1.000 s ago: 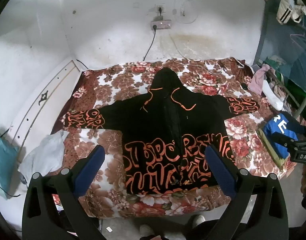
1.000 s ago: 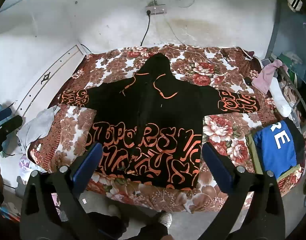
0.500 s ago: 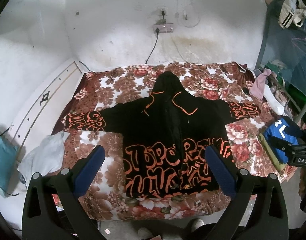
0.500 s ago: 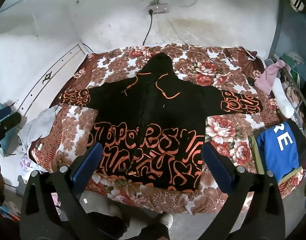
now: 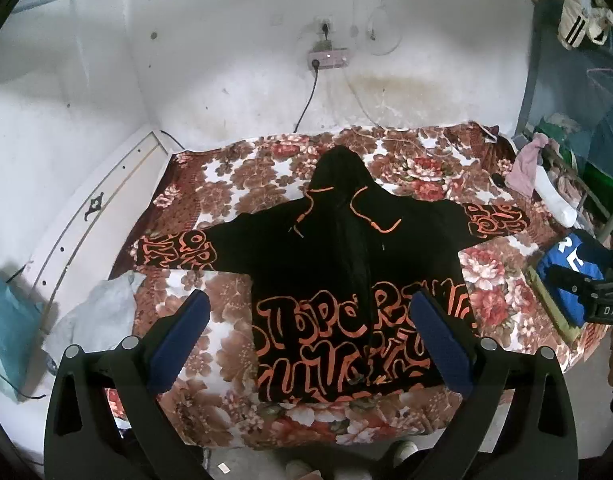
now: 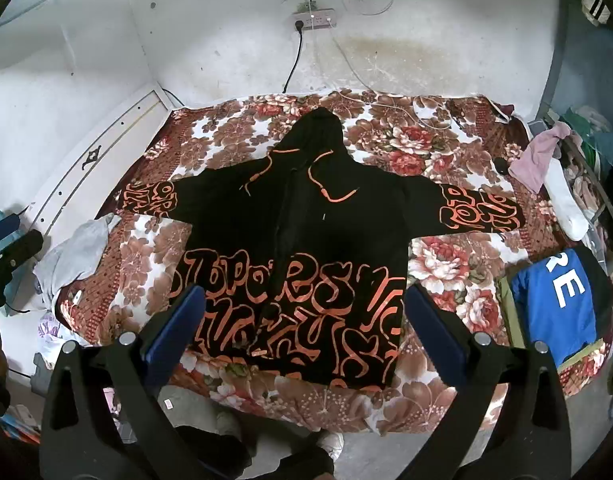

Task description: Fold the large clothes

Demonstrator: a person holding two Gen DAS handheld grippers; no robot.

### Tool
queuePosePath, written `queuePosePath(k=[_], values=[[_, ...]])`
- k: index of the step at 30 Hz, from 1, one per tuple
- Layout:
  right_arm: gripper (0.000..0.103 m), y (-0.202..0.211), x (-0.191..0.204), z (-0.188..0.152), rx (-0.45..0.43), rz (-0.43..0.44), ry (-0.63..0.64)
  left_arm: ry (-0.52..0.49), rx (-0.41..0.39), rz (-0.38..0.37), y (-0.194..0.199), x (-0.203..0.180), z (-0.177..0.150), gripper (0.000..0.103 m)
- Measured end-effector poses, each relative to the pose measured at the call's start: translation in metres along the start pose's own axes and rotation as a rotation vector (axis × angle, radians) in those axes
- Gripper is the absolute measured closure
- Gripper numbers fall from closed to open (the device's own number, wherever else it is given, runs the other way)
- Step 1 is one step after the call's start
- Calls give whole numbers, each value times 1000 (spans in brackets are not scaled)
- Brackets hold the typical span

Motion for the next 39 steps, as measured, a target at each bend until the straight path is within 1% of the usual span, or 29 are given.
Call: queuePosePath(k=[3, 5, 9, 13, 17, 19, 23, 28, 31, 34, 37, 38, 39], values=[[5, -1, -1, 0, -3, 1, 3, -3, 4, 5, -2, -1, 3, 5], [5, -4, -7, 8, -1, 4, 8, -4, 3, 7, -2, -1, 2, 5], [5, -8, -12, 11, 3, 25, 13, -49, -15, 24, 0, -10, 3, 5], [5, -11, -15, 13, 3, 20, 16, -31, -2, 14, -4, -13, 7, 5], [5, -12, -12, 11, 5, 18, 18, -53, -7, 27, -6, -22, 7, 5], [5, -11, -11, 10, 7, 10, 16, -79, -11, 49, -8, -27, 7, 5], [5, -13, -13, 11, 10, 16, 14, -68, 4, 45, -12, -32, 9, 5], [5, -24, -18, 19, 29, 27, 24, -50, 15, 63, -19, -34, 11, 5], [5, -35, -13, 26, 43, 34, 38, -6, 28, 70, -29, -19, 15, 5], [5, -55, 4, 36, 67, 34, 68, 35, 56, 97, -49, 12, 18, 5], [5, -79, 28, 51, 88, 38, 78, 86, 89, 117, -75, 58, 26, 5], [5, -88, 38, 57, 93, 35, 84, 94, 93, 141, -89, 80, 30, 5], [5, -96, 47, 62, 99, 31, 89, 92, 94, 153, -98, 94, 33, 5]])
Point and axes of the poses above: each gripper's, at about its wrist camera, not at the fingertips, and y roughly against the way its jaws point, x to its left, z to its top, the point moved 2 cm from there along -y, roughly the way its jaws point, and after that the axes turned 10 degrees about y, right-handed, at the moved point
